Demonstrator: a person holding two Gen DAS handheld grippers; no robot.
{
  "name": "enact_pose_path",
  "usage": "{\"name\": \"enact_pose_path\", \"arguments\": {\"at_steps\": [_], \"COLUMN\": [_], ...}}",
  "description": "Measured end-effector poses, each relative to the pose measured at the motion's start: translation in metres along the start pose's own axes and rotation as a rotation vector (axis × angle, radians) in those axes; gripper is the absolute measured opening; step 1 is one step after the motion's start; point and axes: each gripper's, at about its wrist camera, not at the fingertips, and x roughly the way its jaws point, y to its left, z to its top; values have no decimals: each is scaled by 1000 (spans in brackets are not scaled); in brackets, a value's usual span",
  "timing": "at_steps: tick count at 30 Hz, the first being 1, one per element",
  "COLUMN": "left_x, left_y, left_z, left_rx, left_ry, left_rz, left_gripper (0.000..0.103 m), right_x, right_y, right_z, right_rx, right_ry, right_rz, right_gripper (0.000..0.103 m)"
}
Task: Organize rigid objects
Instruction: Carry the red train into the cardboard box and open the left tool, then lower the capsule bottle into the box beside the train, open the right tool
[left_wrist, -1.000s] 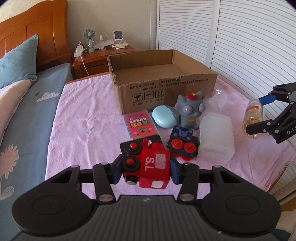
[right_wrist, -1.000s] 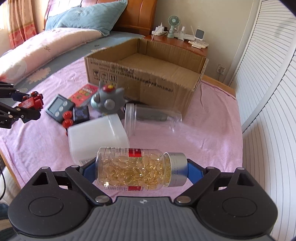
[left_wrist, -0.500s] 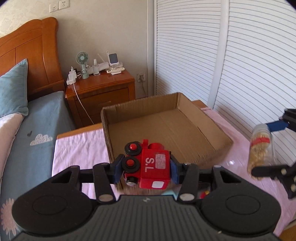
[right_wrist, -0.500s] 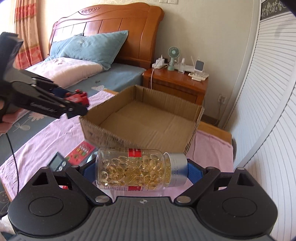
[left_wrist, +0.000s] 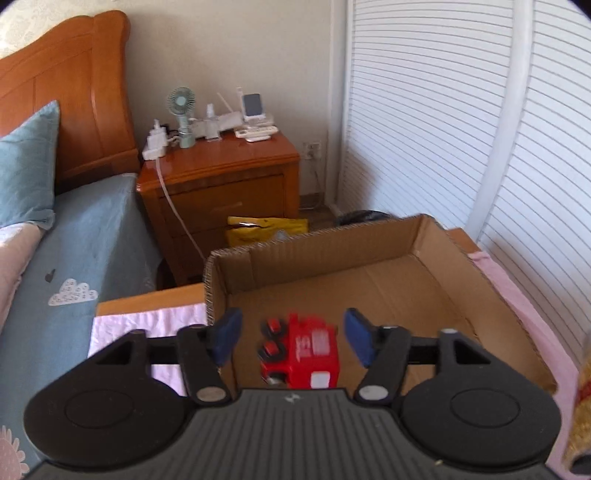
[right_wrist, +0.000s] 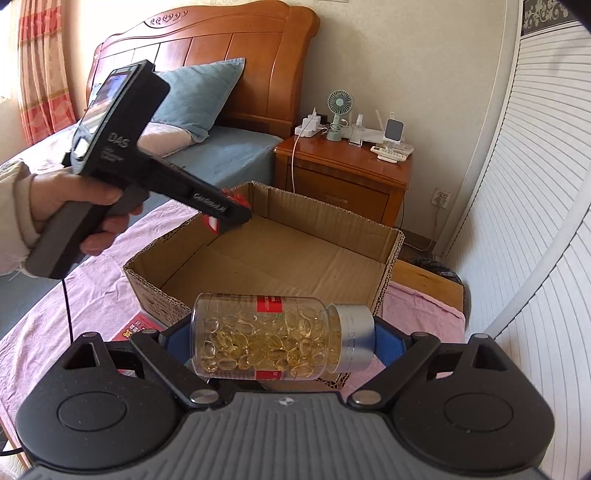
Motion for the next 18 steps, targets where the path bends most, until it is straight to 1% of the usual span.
{"name": "enact_pose_path", "arguments": {"at_steps": [1, 3, 5, 11, 13, 18], "left_x": [-1, -7, -18, -58, -74, -111], "left_y": [0, 0, 1, -2, -4, -8], "left_z": [0, -1, -3, -10, -15, -42], "left_rx": [-1, 5, 10, 25, 27, 4], "left_ry": [-3, -11, -9, -22, -23, -14], "left_rz": [13, 10, -11, -14, -18, 10], "left_gripper": [79, 81, 89, 97, 97, 100], "right_x": [0, -1, -1, -3, -5, -2], "right_y": [-1, 1, 1, 5, 6, 5], "right_z": [0, -1, 0, 3, 5, 9], "right_rx": [2, 2, 0, 8, 13, 49], "right_ry": [1, 1, 1, -4, -6, 8], "right_rz": [1, 0, 3, 8, 10, -2], "right_gripper": [96, 96, 96, 96, 96, 96]}}
